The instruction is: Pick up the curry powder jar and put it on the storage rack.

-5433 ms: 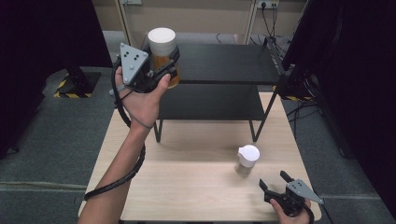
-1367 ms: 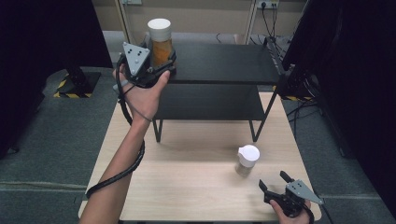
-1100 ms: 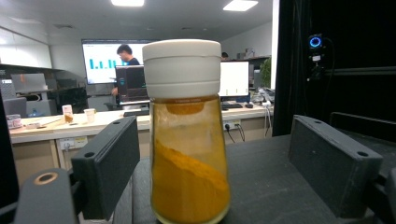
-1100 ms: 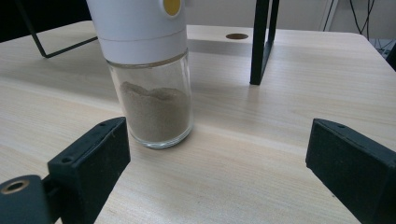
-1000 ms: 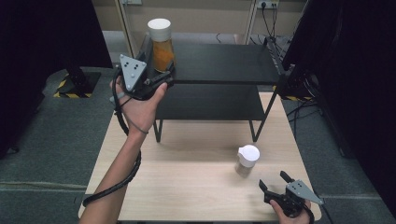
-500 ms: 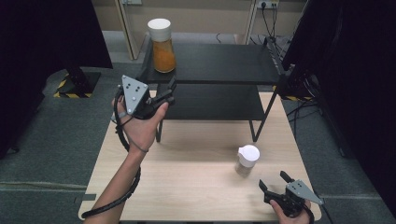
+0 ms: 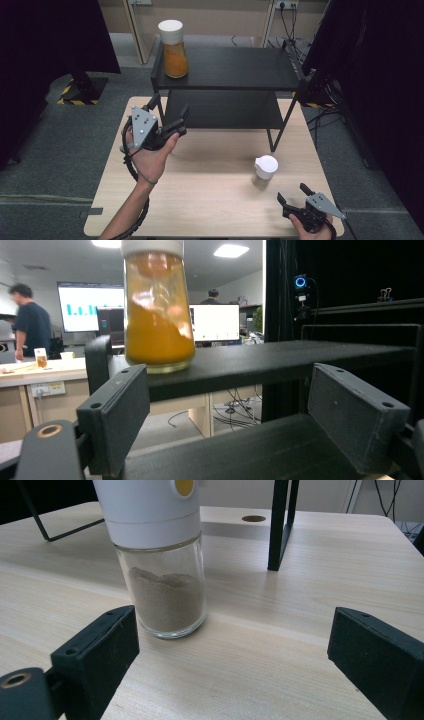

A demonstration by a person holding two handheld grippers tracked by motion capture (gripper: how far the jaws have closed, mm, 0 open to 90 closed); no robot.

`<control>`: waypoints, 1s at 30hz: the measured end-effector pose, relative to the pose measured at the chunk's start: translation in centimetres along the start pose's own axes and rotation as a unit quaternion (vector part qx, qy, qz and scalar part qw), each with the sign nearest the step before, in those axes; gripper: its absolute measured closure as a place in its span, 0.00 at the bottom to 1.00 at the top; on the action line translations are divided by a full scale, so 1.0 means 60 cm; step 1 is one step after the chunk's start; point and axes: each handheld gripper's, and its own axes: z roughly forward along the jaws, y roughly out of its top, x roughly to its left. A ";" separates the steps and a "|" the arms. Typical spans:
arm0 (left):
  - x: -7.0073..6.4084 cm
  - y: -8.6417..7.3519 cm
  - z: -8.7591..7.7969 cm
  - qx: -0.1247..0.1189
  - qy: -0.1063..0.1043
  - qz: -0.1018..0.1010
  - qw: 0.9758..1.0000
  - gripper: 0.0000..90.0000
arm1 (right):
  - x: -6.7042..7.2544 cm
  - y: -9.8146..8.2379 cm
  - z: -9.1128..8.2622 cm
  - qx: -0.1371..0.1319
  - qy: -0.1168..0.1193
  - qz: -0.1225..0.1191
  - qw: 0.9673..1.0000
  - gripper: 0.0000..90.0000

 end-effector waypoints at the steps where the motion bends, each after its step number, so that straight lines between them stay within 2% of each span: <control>1: 0.000 -0.005 -0.003 0.000 -0.001 -0.001 1.000 0.18 | 0.000 0.000 0.000 0.000 0.000 0.000 1.000 0.07; 6: 0.001 -0.029 -0.016 -0.001 -0.012 0.000 1.000 0.18 | 0.000 -0.001 0.000 -0.001 -0.001 -0.001 1.000 0.07; 11: 0.002 -0.053 -0.027 -0.001 -0.014 -0.003 1.000 0.18 | 0.000 -0.001 0.000 -0.001 -0.001 -0.001 1.000 0.07; 16: 0.001 -0.077 -0.037 0.005 -0.021 -0.001 1.000 0.17 | 0.001 0.000 0.000 0.000 -0.001 -0.002 1.000 0.07; 22: 0.001 -0.111 -0.047 0.014 -0.036 -0.007 0.999 0.16 | 0.000 -0.001 -0.001 -0.002 -0.001 -0.001 1.000 0.07; 30: -0.006 -0.155 -0.063 0.034 -0.031 -0.003 0.999 0.16 | 0.000 -0.001 -0.001 -0.001 0.000 -0.002 1.000 0.07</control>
